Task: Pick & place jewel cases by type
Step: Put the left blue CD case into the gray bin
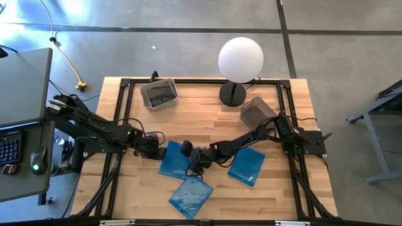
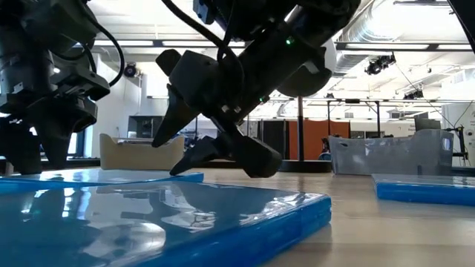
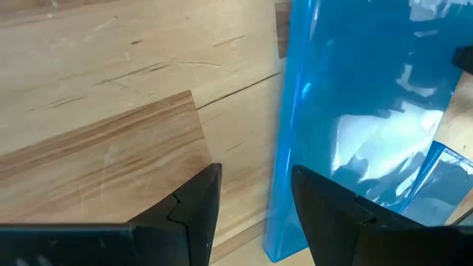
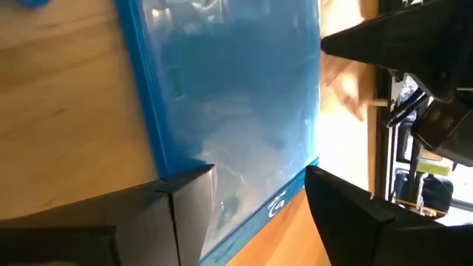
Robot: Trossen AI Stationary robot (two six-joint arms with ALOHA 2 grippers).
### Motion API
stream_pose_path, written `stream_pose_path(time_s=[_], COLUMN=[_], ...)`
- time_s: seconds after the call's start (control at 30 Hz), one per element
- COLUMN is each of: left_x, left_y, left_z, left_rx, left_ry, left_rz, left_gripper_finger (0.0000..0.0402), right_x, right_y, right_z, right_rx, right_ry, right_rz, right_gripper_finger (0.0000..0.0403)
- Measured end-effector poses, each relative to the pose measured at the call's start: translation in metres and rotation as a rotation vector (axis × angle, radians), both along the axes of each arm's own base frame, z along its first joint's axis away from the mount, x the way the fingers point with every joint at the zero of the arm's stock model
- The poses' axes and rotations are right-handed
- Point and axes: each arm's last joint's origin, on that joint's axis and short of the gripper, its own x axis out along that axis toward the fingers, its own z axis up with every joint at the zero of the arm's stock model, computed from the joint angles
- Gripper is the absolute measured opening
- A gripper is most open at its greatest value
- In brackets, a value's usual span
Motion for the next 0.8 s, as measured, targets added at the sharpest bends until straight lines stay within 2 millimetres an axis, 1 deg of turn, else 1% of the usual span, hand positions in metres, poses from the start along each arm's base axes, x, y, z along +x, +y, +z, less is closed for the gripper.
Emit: stream_pose_path(time_s=[0.1,0.2,0.23,0.33,0.43,0.53,0.67,0.73,0.8], left_x=[0.000,0.000,0.000,0.000,0.000,0.001,0.002,0.002,0.002], left_y=[0.000,0.000,0.000,0.000,0.000,0.000,0.001,0.001,0.001], left_z=[0.000,0.000,0.000,0.000,0.000,0.000,0.000,0.000,0.001], left_rx=[0.010,0.013,0.014,0.015,0.016,0.018,0.023,0.024,0.021], left_ry=[-0.003,-0.002,-0.002,-0.002,-0.004,-0.014,-0.030,-0.032,-0.032], left_rz=[-0.002,-0.001,-0.001,0.000,0.001,0.004,0.022,0.036,0.059], left_gripper_finger=[0.0168,0.0168,0.0168,0.0168,0.0168,0.0168,0.0168,0.0168,0.0168], right_x=[-0.001,-0.004,-0.006,-0.014,-0.019,-0.023,-0.030,-0.031,-0.032], right_y=[0.003,0.007,0.008,0.009,0.009,0.008,0.007,0.006,0.005], right_z=[0.004,0.018,0.024,0.032,0.029,0.021,0.003,0.000,-0.003], right_rx=[-0.019,-0.036,-0.030,0.028,0.117,0.116,0.090,0.091,0.072], right_ry=[-0.005,-0.036,-0.037,0.019,0.088,0.098,0.034,-0.033,-0.055], right_rz=[-0.003,-0.016,-0.019,-0.014,-0.019,-0.019,0.056,0.076,0.095], right_gripper_finger=[0.0204,0.0204,0.0204,0.0204,0.0204,0.0204,0.0204,0.0204,0.0204])
